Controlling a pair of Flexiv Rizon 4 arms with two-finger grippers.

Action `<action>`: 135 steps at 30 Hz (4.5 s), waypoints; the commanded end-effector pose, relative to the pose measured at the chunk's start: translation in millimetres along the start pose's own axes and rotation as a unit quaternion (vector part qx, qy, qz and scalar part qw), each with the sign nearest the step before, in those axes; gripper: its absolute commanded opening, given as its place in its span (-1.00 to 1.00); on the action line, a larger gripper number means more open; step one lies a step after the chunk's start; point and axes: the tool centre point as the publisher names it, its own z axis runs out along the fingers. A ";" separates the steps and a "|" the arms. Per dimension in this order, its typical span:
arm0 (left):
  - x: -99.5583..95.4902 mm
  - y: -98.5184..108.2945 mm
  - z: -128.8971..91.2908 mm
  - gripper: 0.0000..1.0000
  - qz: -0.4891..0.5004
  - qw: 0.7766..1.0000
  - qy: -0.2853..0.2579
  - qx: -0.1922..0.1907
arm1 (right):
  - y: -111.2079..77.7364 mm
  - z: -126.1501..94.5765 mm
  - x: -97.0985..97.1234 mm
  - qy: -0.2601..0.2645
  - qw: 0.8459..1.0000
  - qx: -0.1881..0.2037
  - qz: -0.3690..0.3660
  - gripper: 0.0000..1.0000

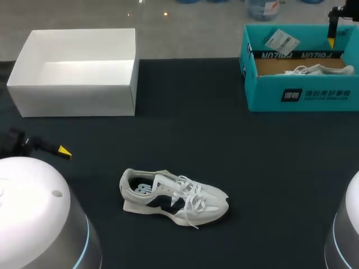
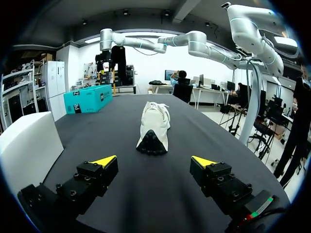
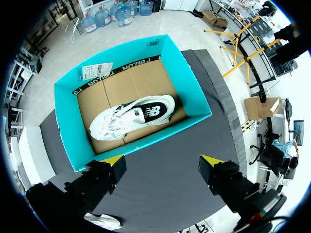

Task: Take the shoe out of the shoebox, open the shoe tongue, remove and reinsert the insole, then place the shoe into the shoebox

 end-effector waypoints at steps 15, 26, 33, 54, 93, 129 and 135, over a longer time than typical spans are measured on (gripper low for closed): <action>11.1 5.7 50.6 1.00 0.005 1.000 -0.006 0.001 | -0.2 0.1 -0.3 0.000 1.000 -0.001 0.000 1.00; 11.9 -2.1 104.7 1.00 0.019 1.000 0.016 0.012 | -0.2 0.1 -0.3 0.000 1.000 -0.001 0.000 1.00; 8.8 -2.8 128.7 1.00 0.016 0.999 0.024 0.016 | -0.2 0.1 -0.3 0.000 1.000 -0.001 0.000 1.00; 6.5 -3.2 165.3 0.68 0.019 0.999 0.027 0.008 | -0.2 0.1 -0.3 0.000 1.000 -0.001 0.000 1.00; 12.3 9.3 195.3 0.76 0.015 0.999 -0.012 -0.030 | -0.2 0.1 -0.3 0.000 1.000 -0.001 0.000 1.00; 1.0 6.7 215.6 -0.24 -0.005 0.998 -0.043 -0.041 | -0.2 0.1 -0.3 0.000 1.000 -0.001 0.000 1.00; -1.8 9.2 216.3 -0.25 -0.002 0.998 -0.041 -0.045 | -0.2 0.1 -0.3 0.000 1.000 -0.001 0.000 1.00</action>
